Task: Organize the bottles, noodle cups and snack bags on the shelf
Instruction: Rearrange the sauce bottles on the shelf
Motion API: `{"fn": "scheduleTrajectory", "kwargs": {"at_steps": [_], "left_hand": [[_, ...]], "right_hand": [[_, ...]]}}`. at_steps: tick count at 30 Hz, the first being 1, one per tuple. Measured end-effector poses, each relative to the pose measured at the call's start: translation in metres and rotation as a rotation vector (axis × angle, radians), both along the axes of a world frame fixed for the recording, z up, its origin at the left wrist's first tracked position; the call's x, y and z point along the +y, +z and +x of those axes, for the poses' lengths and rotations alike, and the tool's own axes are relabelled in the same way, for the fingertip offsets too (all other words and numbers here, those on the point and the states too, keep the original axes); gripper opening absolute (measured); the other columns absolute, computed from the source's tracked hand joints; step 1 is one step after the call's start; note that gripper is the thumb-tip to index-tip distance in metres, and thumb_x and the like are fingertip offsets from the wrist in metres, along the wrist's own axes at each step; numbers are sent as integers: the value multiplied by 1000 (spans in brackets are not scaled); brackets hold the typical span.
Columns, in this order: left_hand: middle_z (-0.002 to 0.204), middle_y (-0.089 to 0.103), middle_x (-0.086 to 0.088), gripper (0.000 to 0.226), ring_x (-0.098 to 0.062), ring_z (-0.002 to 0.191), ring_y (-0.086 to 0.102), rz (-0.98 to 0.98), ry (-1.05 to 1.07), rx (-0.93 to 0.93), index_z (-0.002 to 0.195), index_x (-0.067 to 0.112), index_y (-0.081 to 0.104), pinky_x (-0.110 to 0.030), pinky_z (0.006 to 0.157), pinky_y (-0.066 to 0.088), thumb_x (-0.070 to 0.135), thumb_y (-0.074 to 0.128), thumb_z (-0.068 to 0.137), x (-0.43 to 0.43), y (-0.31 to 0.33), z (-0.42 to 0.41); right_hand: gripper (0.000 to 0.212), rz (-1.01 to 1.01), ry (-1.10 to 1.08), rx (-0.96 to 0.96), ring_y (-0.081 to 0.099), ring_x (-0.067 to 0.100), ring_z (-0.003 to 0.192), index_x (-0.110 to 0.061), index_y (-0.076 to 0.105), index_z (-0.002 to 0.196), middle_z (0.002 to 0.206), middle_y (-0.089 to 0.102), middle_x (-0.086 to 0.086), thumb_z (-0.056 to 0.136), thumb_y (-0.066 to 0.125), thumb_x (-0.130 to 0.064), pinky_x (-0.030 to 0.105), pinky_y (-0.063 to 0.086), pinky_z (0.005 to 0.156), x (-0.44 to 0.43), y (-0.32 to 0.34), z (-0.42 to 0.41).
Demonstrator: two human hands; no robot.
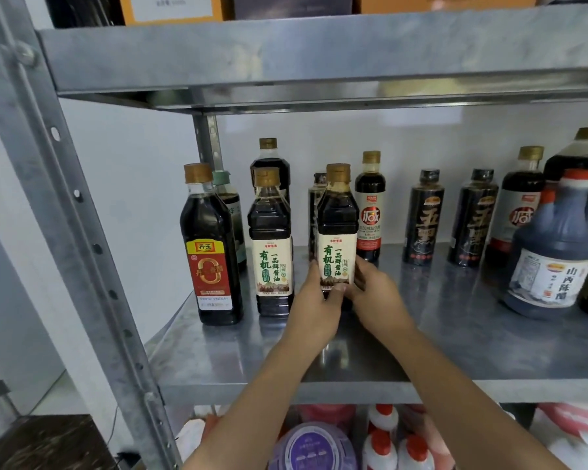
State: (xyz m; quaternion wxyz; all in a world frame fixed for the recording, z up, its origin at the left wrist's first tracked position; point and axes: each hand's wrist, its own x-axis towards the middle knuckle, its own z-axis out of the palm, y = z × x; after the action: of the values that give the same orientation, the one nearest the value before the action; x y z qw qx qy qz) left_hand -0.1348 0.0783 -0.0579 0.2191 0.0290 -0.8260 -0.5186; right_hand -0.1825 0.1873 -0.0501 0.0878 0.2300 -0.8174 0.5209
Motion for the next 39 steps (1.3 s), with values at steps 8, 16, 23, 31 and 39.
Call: {"fn": "scheduleTrajectory", "kwargs": {"at_steps": [8, 16, 23, 31, 39], "left_hand": [[139, 58, 6, 50, -11, 127, 54, 15, -92, 5, 149, 26, 39, -32, 110, 41, 20, 55, 101, -10, -4, -1], [133, 62, 9, 45, -9, 123, 55, 66, -105, 29, 145, 28, 47, -29, 106, 42, 19, 56, 102, -4, -1, 9], [122, 60, 11, 43, 3, 108, 56, 300, 100, 174, 125, 27, 54, 2, 84, 41, -4, 57, 96, 26, -3, 36], [104, 66, 0, 34, 14, 83, 63, 363, 39, 219, 113, 10, 60, -8, 86, 48, -16, 49, 94, 96, 11, 14], [112, 65, -5, 33, 1, 93, 61, 374, -8, 119, 120, 7, 60, -6, 84, 49, -13, 51, 95, 164, 12, -15]], "right_hand": [[49, -3, -63, -6, 62, 17, 118, -17, 58, 135, 126, 69, 3, 89, 64, 0, 39, 48, 106, -5, -3, 2], [49, -52, -23, -27, 63, 14, 116, -16, 59, 133, 125, 69, 3, 87, 67, -1, 41, 49, 106, -2, -3, 0], [62, -223, 84, -208, 51, 20, 134, -3, 39, 149, 143, 53, 14, 92, 60, 10, 22, 40, 106, 29, 0, -6], [52, -347, 83, -192, 58, 12, 103, 1, 46, 140, 118, 59, 12, 91, 58, 13, 5, 47, 76, 105, 11, -8], [44, -420, 36, -57, 64, -1, 102, -11, 54, 132, 121, 66, 7, 92, 63, 5, 14, 50, 93, 194, 7, -9]]}}
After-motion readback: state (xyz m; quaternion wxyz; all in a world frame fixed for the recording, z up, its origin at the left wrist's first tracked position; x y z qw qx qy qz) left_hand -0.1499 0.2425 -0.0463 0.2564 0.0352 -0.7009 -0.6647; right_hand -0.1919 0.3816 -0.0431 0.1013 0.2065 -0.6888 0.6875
